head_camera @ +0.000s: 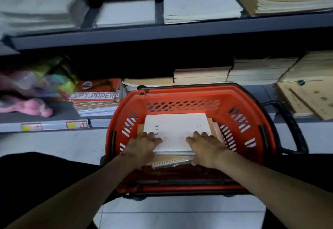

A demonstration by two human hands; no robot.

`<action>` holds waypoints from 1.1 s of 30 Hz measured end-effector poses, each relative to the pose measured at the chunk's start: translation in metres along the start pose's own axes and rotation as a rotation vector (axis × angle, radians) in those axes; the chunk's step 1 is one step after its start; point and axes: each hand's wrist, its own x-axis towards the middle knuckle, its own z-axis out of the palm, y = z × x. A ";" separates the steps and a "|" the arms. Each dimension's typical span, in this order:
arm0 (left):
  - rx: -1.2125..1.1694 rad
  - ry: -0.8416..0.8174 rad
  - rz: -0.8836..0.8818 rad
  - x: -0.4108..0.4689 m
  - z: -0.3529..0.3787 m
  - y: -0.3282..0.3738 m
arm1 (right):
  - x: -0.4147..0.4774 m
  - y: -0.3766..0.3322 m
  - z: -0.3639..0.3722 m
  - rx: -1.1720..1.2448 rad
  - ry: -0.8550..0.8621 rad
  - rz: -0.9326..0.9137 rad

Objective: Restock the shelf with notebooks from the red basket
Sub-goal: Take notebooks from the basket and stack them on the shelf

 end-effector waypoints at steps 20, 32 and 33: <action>-1.739 -0.239 -0.750 -0.015 -0.003 0.029 | 0.037 0.048 -0.048 0.476 0.372 0.074; -2.080 0.039 -0.617 0.000 -0.030 0.033 | 0.008 -0.041 -0.036 0.399 0.183 -0.275; -2.045 0.159 -0.646 -0.001 -0.030 0.032 | 0.009 -0.047 -0.036 0.535 0.136 -0.268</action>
